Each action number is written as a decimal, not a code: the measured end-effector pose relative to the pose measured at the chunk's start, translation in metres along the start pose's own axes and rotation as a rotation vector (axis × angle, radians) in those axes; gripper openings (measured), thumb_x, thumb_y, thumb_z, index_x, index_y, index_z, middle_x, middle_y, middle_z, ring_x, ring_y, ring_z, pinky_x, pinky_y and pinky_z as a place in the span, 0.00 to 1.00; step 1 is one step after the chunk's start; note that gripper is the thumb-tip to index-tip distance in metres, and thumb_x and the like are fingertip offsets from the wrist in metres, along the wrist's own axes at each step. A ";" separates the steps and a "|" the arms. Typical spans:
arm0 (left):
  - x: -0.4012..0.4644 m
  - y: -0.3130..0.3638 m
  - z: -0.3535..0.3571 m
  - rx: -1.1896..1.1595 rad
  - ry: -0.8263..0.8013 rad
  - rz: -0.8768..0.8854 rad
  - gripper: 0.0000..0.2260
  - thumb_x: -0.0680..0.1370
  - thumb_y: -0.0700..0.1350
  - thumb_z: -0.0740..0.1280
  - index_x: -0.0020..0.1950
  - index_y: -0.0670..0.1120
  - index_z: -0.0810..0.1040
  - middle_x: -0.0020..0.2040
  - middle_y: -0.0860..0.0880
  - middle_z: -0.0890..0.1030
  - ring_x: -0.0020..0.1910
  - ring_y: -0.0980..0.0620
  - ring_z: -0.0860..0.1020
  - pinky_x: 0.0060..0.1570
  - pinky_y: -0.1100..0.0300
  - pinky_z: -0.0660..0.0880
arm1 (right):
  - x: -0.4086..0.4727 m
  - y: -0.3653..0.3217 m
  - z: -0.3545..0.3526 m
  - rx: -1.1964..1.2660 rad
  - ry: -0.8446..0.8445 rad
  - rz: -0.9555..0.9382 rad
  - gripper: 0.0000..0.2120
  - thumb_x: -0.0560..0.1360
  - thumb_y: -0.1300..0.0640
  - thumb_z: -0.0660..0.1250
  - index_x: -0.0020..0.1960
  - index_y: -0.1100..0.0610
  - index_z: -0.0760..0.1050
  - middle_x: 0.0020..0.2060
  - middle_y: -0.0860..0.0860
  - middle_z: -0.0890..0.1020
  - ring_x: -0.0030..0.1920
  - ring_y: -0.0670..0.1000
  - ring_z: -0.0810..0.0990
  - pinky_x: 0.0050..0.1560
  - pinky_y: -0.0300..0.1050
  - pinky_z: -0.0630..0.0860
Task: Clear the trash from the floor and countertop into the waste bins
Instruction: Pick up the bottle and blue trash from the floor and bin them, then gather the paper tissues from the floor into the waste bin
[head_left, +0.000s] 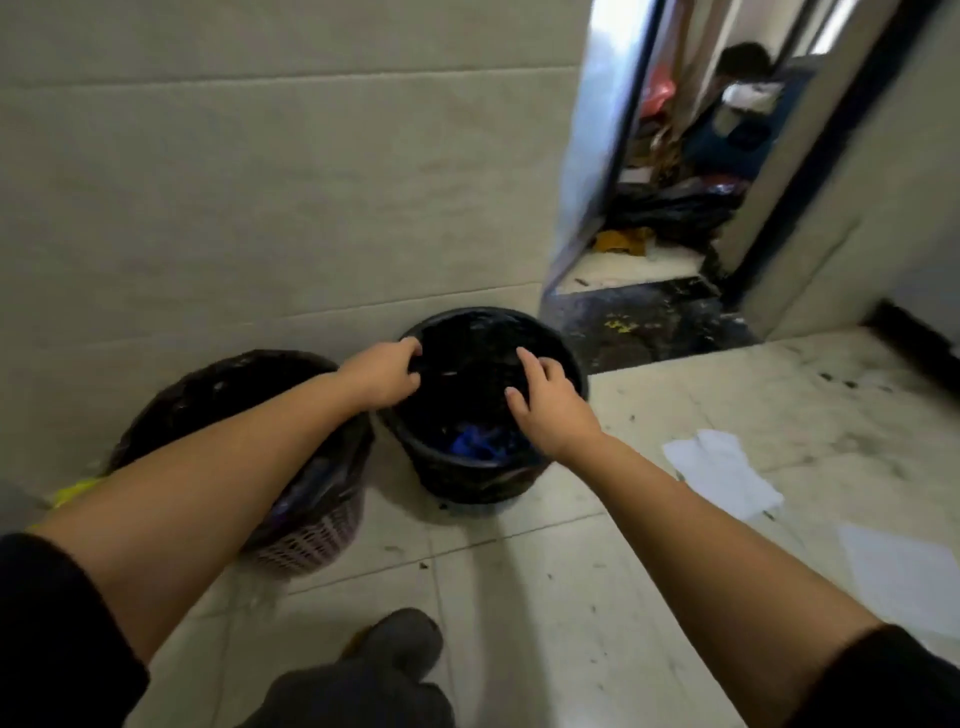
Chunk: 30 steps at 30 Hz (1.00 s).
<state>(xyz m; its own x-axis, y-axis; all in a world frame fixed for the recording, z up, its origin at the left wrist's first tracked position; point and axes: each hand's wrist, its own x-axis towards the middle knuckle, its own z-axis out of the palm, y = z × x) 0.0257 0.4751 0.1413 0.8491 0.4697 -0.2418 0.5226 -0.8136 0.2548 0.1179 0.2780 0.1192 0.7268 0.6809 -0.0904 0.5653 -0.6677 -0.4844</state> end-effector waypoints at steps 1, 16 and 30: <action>0.003 0.032 0.004 0.011 -0.008 0.059 0.20 0.77 0.45 0.62 0.68 0.43 0.67 0.62 0.39 0.78 0.60 0.41 0.76 0.57 0.51 0.73 | -0.016 0.025 -0.016 0.015 0.029 0.039 0.27 0.81 0.49 0.55 0.77 0.53 0.51 0.74 0.58 0.59 0.71 0.62 0.65 0.67 0.57 0.69; 0.003 0.390 0.172 0.474 -0.340 0.706 0.23 0.79 0.48 0.59 0.74 0.47 0.60 0.69 0.43 0.72 0.64 0.42 0.74 0.61 0.49 0.73 | -0.274 0.348 -0.077 0.167 0.074 0.793 0.25 0.81 0.53 0.54 0.76 0.51 0.52 0.70 0.61 0.64 0.60 0.61 0.76 0.58 0.53 0.74; 0.170 0.407 0.390 0.344 -0.362 0.514 0.31 0.77 0.52 0.62 0.77 0.55 0.50 0.77 0.43 0.51 0.76 0.41 0.54 0.67 0.42 0.64 | -0.179 0.440 0.083 0.159 -0.208 0.886 0.24 0.76 0.52 0.62 0.71 0.45 0.61 0.67 0.59 0.62 0.56 0.61 0.74 0.55 0.52 0.76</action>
<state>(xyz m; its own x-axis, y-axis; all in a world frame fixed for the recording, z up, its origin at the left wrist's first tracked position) 0.3529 0.0903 -0.1618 0.8715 -0.0970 -0.4808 -0.0416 -0.9913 0.1247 0.2044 -0.1123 -0.1503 0.7750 -0.0087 -0.6319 -0.2352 -0.9320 -0.2757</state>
